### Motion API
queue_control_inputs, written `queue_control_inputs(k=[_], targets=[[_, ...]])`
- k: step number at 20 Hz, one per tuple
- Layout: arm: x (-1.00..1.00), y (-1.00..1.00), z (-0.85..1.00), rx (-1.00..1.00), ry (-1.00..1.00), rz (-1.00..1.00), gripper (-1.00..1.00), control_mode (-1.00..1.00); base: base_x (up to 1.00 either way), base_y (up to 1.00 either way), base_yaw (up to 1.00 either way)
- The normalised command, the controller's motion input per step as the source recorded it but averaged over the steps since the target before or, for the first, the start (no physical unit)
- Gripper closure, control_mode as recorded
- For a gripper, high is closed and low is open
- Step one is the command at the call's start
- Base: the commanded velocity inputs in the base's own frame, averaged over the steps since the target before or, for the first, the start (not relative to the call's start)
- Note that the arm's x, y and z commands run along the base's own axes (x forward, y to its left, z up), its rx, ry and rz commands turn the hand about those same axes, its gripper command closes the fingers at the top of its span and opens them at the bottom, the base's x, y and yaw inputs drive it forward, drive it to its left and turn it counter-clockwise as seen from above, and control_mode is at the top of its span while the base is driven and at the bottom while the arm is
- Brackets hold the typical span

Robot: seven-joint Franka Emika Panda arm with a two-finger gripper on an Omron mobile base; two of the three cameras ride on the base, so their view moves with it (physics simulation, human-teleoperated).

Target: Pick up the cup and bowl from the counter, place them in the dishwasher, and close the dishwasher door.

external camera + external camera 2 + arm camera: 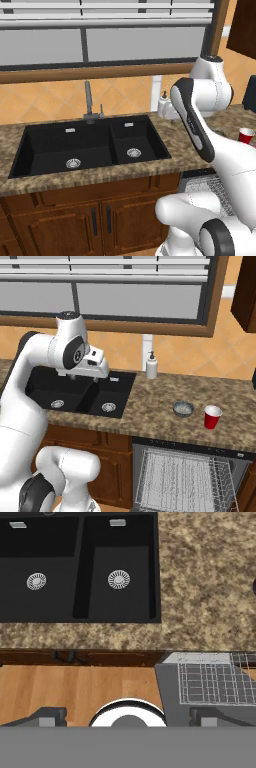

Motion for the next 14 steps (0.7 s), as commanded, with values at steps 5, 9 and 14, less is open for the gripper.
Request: queue_control_inputs(k=[5,9,14], targets=[[-0.47,-0.05,-0.17,0.0,0.0,-0.03,-1.0,-1.0,0.0,0.0,0.0],[-0.44,0.0,-0.31,0.0,0.0,-0.03,-1.0,-1.0,0.0,0.0,0.0],[-0.27,0.0,-0.38,0.0,0.0,-0.03,-1.0,-1.0,0.0,0.0,0.0]])
